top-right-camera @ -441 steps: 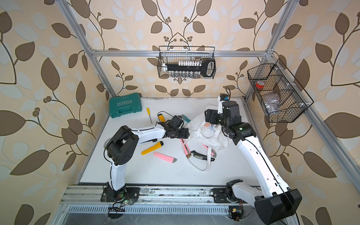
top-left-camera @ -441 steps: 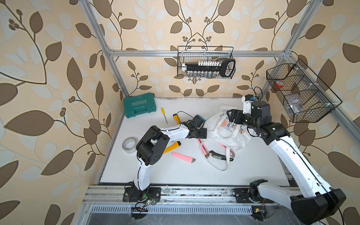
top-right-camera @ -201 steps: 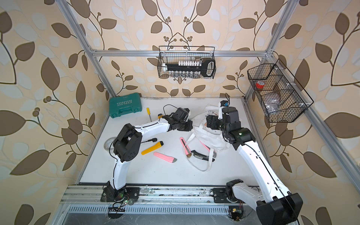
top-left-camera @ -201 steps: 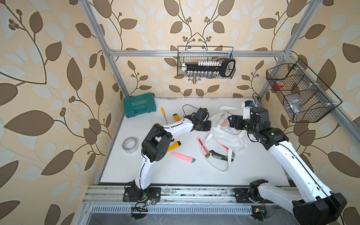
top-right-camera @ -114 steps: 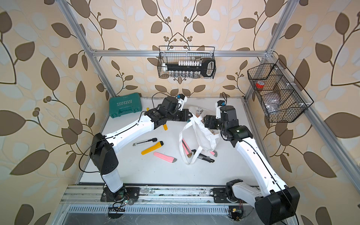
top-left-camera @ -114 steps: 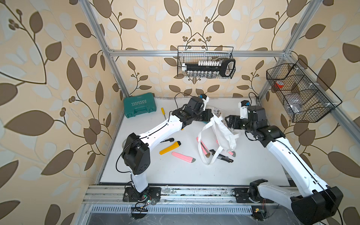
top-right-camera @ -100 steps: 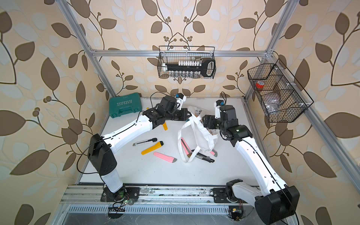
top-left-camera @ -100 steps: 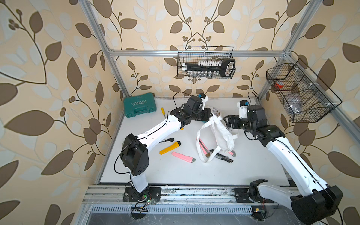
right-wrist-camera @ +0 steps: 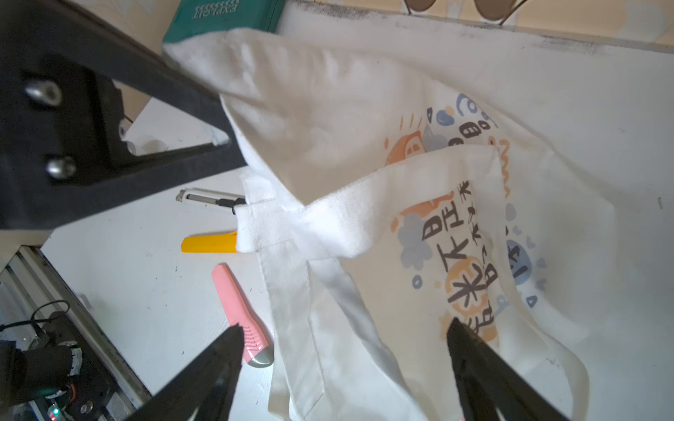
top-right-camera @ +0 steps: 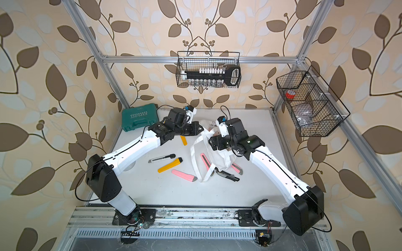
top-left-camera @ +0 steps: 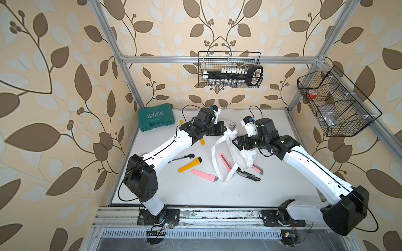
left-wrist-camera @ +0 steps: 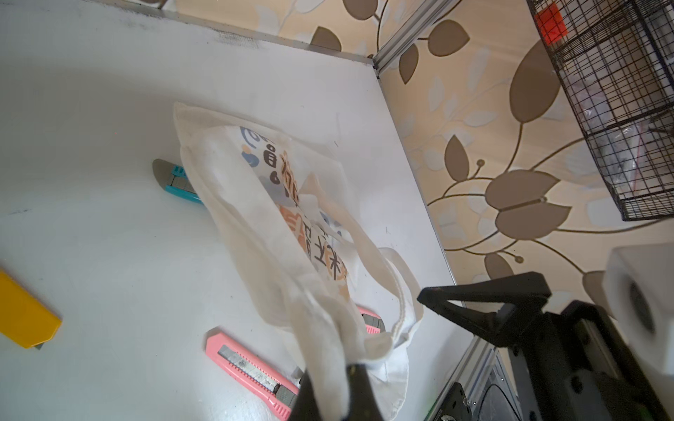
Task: Place the art knife into the pouch
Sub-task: Open the pouch at the center of the board.
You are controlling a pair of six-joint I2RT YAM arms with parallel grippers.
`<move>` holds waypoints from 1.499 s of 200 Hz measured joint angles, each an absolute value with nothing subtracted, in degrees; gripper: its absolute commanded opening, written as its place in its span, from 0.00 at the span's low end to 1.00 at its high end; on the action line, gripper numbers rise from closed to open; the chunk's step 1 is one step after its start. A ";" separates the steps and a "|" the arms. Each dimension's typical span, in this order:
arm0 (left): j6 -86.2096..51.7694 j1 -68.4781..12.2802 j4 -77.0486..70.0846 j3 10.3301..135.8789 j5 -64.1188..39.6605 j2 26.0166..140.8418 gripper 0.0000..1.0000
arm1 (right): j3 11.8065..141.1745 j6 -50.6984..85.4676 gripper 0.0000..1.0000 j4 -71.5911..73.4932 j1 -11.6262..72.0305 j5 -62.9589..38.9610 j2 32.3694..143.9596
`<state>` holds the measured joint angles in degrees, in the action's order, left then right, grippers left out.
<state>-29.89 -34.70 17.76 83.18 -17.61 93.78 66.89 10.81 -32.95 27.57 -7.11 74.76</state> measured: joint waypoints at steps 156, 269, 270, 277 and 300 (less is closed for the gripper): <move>-30.92 -31.64 19.66 82.21 -17.45 92.12 0.18 | 65.98 11.33 0.00 -34.22 27.90 -1.04 76.77; -32.38 -22.02 24.34 82.52 -13.91 87.96 0.67 | 70.89 19.42 0.00 -34.52 16.60 -7.73 80.88; -32.47 -22.17 24.36 82.24 -14.00 87.77 0.67 | 70.89 19.44 0.00 -34.50 16.58 -7.75 80.88; -33.01 -22.55 24.25 80.71 -14.24 86.76 0.67 | 70.91 19.70 0.00 -34.52 16.29 -8.10 81.03; -35.05 -25.52 23.62 73.93 -14.63 83.09 0.67 | 71.57 20.51 0.00 -34.52 15.44 -9.21 82.65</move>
<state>-35.05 -25.52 23.62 73.93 -14.63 83.09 71.57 20.51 -34.52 15.44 -9.21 82.65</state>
